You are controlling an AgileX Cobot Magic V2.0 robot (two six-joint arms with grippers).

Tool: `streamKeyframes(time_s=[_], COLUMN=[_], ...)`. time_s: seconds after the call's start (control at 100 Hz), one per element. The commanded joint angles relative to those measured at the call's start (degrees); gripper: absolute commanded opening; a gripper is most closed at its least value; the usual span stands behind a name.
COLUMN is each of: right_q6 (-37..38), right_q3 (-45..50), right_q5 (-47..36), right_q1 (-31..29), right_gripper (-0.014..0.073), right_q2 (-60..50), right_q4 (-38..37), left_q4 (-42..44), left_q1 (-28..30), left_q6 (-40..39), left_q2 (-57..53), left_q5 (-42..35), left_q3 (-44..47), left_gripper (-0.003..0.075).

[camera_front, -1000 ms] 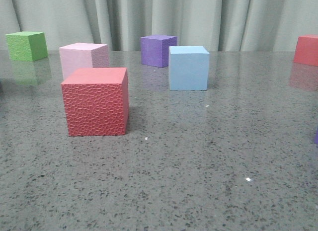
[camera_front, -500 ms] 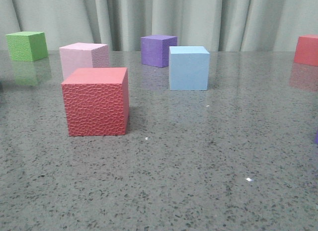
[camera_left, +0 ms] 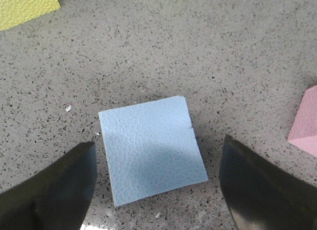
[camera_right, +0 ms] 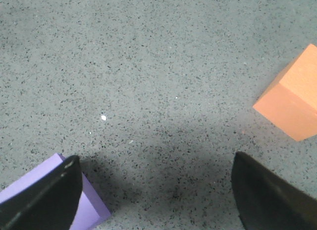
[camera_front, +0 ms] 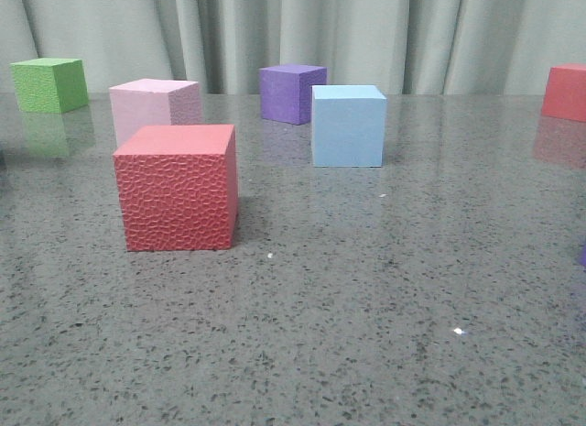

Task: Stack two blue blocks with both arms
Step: 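Lower the left gripper and close it on the light blue cube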

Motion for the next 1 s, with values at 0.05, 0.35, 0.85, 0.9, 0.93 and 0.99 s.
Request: streamKeyframes(time_s=[0.05, 0.35, 0.85, 0.9, 0.93, 0.99], right_q6=[-0.52, -0.52, -0.52, -0.52, -0.52, -0.52], right_q3=[-1.38, -1.38, -1.38, -1.38, -1.38, -1.38], right_q5=[-3.09, -3.02, -2.89, -2.89, -2.89, -2.89], right_q1=[-0.39, -0.39, -0.39, -0.39, -0.39, -0.39], right_gripper=[0.0610, 0.0610, 0.0610, 0.0610, 0.0610, 0.0610], right_q2=[-0.52, -0.52, -0.52, -0.52, -0.52, -0.52], right_q4=[-1.57, -1.59, -1.59, -1.59, -1.59, -1.59], left_q4=[0.64, 1.08, 1.30, 1.30, 1.30, 1.30], left_q1=[0.14, 0.14, 0.14, 0.14, 0.14, 0.14], left_q6=[-0.65, -0.65, -0.91, -0.91, -0.91, -0.91], left_q2=[0.11, 1.34, 1.38, 1.38, 1.38, 1.38], left_q5=[-2.02, -1.72, -3.04, -3.16, -3.29, -3.66], left_q3=[-1.94, -1.94, -1.94, -1.94, -1.94, -1.94], left_gripper=[0.0497, 0.0497, 0.0497, 0.0497, 0.0497, 0.0497])
